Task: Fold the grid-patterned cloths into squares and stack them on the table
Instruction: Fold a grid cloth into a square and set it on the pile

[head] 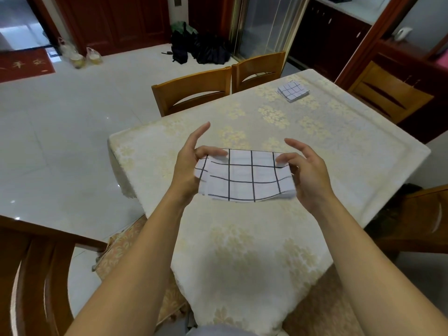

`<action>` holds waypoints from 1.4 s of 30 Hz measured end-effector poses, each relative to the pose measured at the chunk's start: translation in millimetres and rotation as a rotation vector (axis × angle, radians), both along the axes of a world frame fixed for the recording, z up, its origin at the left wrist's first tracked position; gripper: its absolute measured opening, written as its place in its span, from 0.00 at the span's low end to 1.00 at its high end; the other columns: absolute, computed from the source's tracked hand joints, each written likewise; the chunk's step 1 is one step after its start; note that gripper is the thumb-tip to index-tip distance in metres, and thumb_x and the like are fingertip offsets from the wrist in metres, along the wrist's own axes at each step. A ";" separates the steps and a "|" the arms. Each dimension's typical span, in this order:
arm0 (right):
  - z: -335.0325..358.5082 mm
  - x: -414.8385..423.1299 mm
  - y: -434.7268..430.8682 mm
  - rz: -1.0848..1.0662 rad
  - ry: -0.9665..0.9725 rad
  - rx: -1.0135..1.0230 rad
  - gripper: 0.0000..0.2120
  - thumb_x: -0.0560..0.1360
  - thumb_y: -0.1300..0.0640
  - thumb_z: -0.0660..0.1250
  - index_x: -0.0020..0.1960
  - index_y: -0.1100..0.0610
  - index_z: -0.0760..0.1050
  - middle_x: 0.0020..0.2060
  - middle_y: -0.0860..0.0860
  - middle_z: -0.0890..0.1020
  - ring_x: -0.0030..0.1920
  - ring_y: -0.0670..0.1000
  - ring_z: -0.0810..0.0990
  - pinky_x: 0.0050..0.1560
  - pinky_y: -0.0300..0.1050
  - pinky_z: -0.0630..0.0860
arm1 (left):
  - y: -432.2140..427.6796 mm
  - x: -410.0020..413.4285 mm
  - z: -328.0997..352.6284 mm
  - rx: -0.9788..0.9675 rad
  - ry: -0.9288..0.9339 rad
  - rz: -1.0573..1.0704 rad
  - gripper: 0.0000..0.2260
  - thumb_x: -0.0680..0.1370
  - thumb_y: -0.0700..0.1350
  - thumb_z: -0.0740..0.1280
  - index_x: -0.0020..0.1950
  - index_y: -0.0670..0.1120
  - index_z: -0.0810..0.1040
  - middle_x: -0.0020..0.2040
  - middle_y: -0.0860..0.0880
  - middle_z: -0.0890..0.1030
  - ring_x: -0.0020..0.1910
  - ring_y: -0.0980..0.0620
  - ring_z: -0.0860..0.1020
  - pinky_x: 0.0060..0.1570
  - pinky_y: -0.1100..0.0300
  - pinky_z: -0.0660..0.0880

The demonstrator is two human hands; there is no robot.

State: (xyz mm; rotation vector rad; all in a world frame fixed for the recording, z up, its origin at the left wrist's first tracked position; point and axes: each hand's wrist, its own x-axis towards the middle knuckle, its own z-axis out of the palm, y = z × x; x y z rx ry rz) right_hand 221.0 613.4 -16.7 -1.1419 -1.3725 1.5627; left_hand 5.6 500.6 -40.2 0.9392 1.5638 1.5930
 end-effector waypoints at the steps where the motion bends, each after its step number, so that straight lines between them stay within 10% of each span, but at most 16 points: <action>1: -0.2 -1.7 -0.6 -0.025 0.029 -0.034 0.17 0.76 0.66 0.65 0.62 0.54 0.77 0.43 0.53 0.85 0.43 0.53 0.80 0.41 0.45 0.75 | 0.3 -0.3 -0.3 0.007 0.001 0.000 0.28 0.79 0.38 0.68 0.77 0.51 0.65 0.50 0.49 0.85 0.54 0.55 0.82 0.65 0.59 0.75; 5: -8.2 -4.1 -2.2 -0.062 -0.057 0.061 0.17 0.78 0.60 0.69 0.64 0.49 0.73 0.54 0.49 0.84 0.55 0.50 0.83 0.50 0.49 0.81 | 2.6 0.7 -2.7 0.006 0.089 0.034 0.35 0.72 0.40 0.78 0.73 0.59 0.67 0.65 0.53 0.78 0.62 0.60 0.77 0.55 0.67 0.77; 11: -14.3 -5.5 -2.9 0.003 -0.105 0.027 0.16 0.78 0.60 0.69 0.65 0.54 0.76 0.54 0.51 0.85 0.57 0.54 0.83 0.55 0.52 0.81 | -0.4 2.9 -3.4 -0.055 0.044 0.089 0.10 0.77 0.37 0.69 0.55 0.49 0.83 0.50 0.51 0.85 0.50 0.51 0.82 0.50 0.50 0.83; 17: -12.1 -9.0 -7.3 0.055 -0.136 0.042 0.06 0.76 0.57 0.72 0.53 0.52 0.83 0.45 0.54 0.84 0.47 0.54 0.83 0.51 0.53 0.82 | -6.4 0.6 -4.5 -0.058 0.027 0.044 0.08 0.78 0.39 0.64 0.46 0.48 0.81 0.42 0.51 0.83 0.40 0.52 0.78 0.41 0.54 0.79; 22: -4.7 -5.8 -5.3 -0.013 -0.292 0.252 0.02 0.76 0.54 0.72 0.46 0.51 0.83 0.35 0.43 0.81 0.37 0.46 0.78 0.40 0.47 0.78 | -7.9 -16.3 -7.2 -0.064 0.057 0.162 0.11 0.84 0.49 0.60 0.58 0.48 0.81 0.52 0.55 0.84 0.50 0.58 0.81 0.51 0.60 0.80; 29: 4.2 -16.3 -14.5 0.226 -0.487 0.601 0.03 0.75 0.54 0.73 0.44 0.48 0.84 0.39 0.41 0.85 0.43 0.43 0.83 0.44 0.41 0.78 | 10.1 9.9 6.8 -0.097 0.785 -0.304 0.13 0.79 0.57 0.68 0.59 0.54 0.82 0.55 0.59 0.83 0.53 0.65 0.77 0.55 0.66 0.74; 42: 18.0 4.1 -27.4 0.220 -0.527 0.609 0.03 0.75 0.55 0.73 0.43 0.50 0.85 0.38 0.42 0.86 0.43 0.42 0.84 0.48 0.43 0.80 | -5.6 10.4 -4.6 -0.232 0.799 -0.222 0.06 0.79 0.55 0.67 0.52 0.57 0.83 0.48 0.56 0.85 0.46 0.54 0.81 0.46 0.51 0.80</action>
